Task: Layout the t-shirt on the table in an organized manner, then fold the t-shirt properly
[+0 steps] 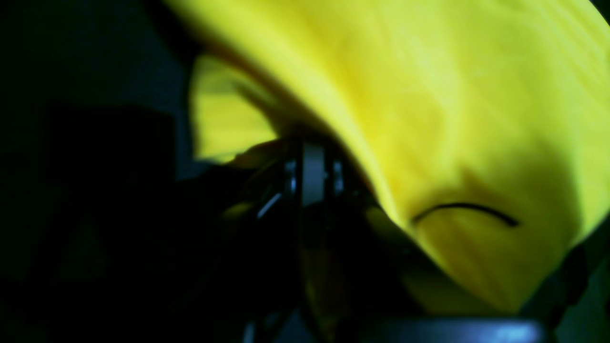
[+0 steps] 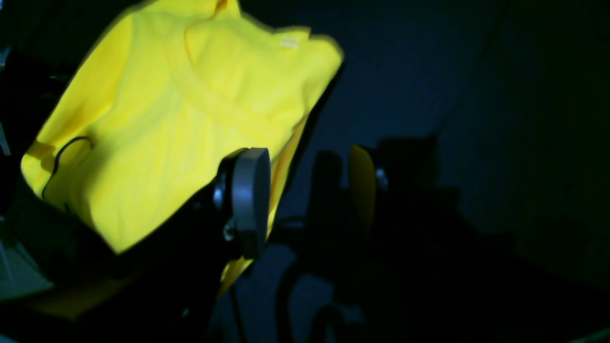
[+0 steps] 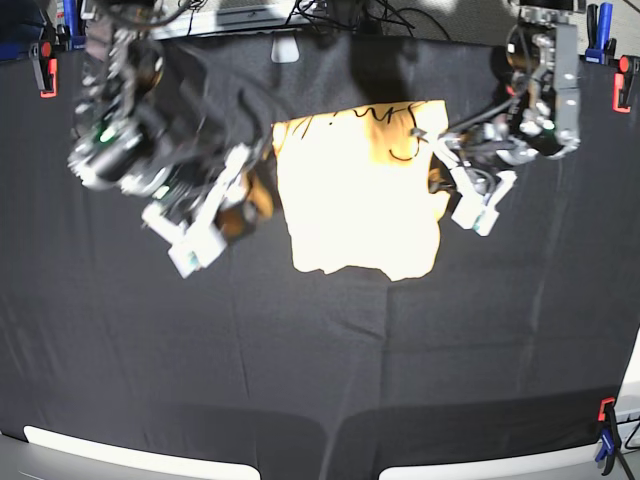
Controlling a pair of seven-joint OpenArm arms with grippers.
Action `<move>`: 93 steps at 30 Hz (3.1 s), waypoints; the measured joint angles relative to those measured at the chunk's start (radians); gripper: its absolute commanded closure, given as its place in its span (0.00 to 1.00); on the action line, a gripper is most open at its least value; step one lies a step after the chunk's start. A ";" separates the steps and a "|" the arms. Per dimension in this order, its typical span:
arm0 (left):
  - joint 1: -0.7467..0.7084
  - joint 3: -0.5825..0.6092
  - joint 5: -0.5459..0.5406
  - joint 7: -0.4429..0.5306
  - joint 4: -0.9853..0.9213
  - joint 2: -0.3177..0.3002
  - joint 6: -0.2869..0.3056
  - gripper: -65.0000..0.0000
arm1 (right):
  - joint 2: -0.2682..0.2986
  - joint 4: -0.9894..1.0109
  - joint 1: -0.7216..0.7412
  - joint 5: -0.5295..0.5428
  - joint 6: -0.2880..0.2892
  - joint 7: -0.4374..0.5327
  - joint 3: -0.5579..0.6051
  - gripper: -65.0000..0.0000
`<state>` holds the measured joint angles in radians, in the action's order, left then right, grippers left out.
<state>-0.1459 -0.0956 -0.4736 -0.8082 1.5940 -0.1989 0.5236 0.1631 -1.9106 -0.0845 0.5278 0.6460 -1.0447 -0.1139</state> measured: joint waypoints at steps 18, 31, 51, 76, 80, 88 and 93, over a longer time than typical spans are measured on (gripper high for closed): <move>-0.154 -0.364 -0.376 -0.187 0.033 -0.102 0.062 1.00 | -0.003 -0.159 -0.095 0.020 -0.013 -0.103 -0.265 1.00; -0.565 -0.540 -0.390 -0.184 0.405 -0.101 0.064 1.00 | -0.014 -0.399 -0.547 0.023 -0.010 -0.102 -0.483 1.00; -0.677 -0.544 -0.332 -0.211 -0.111 -0.011 0.142 1.00 | -0.129 -0.043 -0.885 -0.063 -0.008 -0.089 -0.481 1.00; -0.423 -0.548 0.272 0.595 -0.833 0.019 0.163 1.00 | 0.169 1.132 -0.342 -0.216 0.004 0.373 0.051 1.00; -0.343 -0.547 0.361 0.649 -0.933 0.051 0.165 1.00 | 0.159 1.184 -0.277 -0.222 0.001 0.499 0.142 1.00; -0.196 -0.548 0.546 0.760 -1.084 0.130 0.162 1.00 | 0.113 1.292 -0.163 -0.332 0.002 0.634 0.228 1.00; -0.150 -0.548 0.588 0.802 -1.106 0.161 0.061 0.97 | 0.111 1.334 -0.123 -0.345 0.002 0.641 0.229 1.00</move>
<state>-0.2955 -0.6434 0.1143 -0.0063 0.4877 -0.0383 0.5842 0.2737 -0.5762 -0.2073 0.1825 0.6476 -0.4038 0.1154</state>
